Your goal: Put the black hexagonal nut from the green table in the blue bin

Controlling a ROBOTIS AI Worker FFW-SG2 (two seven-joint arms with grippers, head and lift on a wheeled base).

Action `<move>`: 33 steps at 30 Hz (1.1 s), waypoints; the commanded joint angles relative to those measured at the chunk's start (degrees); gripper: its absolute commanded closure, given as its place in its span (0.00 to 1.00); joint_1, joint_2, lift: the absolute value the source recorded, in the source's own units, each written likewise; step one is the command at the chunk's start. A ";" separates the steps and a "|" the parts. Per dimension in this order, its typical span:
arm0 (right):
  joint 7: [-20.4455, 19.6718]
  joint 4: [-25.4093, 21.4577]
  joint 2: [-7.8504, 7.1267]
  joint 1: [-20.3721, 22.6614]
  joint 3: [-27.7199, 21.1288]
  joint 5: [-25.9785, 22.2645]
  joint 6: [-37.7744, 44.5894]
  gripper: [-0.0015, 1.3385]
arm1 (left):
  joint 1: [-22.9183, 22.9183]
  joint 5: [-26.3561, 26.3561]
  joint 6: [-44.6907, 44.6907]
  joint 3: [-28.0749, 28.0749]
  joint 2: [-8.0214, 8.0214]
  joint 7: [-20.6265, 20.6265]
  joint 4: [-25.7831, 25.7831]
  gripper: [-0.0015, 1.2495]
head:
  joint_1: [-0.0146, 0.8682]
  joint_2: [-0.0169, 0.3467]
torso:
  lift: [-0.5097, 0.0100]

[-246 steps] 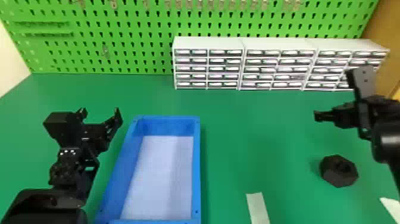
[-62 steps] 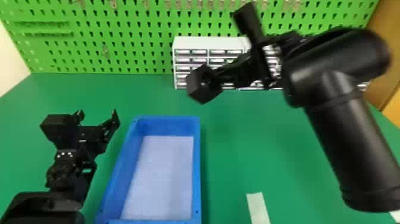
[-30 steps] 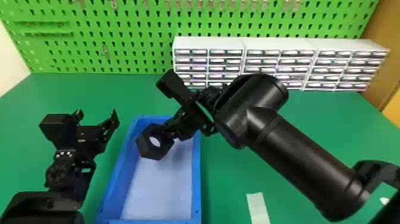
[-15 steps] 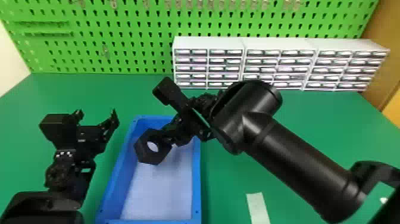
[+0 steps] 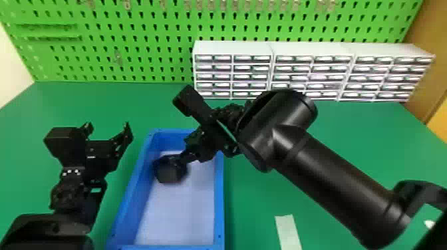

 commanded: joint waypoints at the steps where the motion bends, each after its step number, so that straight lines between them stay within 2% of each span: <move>1: 0.00 -0.03 -0.02 0.02 -0.09 0.09 0.00 0.35 | 0.00 0.08 0.00 -0.05 0.00 0.00 0.00 0.27 | 0.79 0.19 | 0.79; 21: 0.09 -0.21 -0.20 0.63 -2.55 0.09 0.00 0.35 | 0.09 0.08 0.00 -0.05 0.00 0.00 0.00 0.27 | 0.79 0.19 | 0.79; 33: 0.00 -5.04 -0.46 4.85 -14.15 1.59 -1.76 0.35 | 0.18 0.17 0.00 0.04 0.00 0.00 0.00 0.27 | 0.79 0.19 | 0.79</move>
